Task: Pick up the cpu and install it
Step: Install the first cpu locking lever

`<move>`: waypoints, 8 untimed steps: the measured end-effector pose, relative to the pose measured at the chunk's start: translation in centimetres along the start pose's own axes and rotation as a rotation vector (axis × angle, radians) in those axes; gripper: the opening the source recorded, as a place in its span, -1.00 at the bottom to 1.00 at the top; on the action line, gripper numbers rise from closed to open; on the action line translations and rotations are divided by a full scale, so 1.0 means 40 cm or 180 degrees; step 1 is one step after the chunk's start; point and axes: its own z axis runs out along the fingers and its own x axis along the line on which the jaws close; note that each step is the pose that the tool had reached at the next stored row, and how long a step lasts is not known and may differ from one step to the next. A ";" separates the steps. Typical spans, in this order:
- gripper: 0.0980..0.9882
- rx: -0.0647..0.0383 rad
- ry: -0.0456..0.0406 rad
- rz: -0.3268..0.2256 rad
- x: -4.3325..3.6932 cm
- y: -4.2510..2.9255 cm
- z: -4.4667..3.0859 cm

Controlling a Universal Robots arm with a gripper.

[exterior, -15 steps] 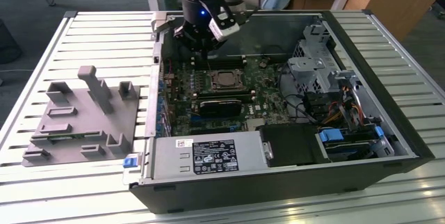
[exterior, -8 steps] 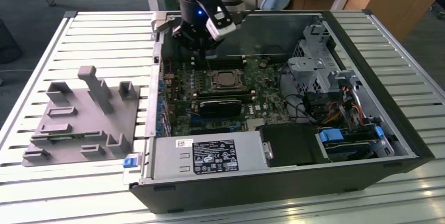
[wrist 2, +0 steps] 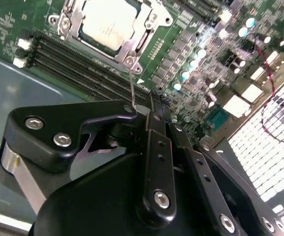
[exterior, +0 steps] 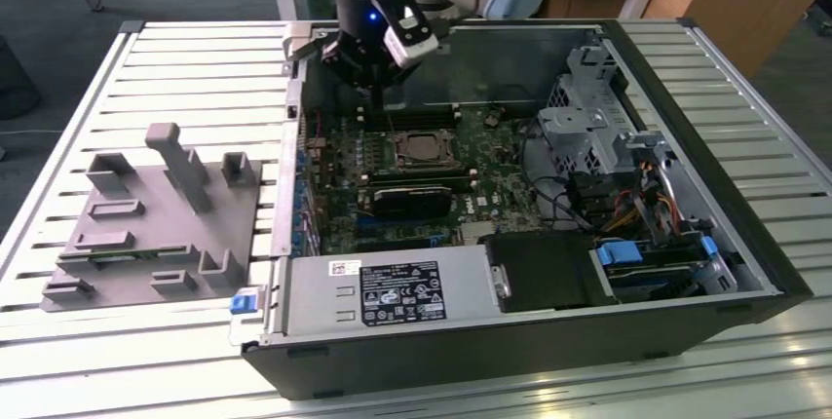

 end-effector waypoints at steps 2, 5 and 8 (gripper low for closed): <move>-0.98 0.0000 0.0000 0.0000 0.000 0.003 0.000; -0.98 0.0000 0.0000 0.0000 0.000 0.003 0.001; -0.98 0.0000 0.0000 0.0000 -0.001 0.003 0.001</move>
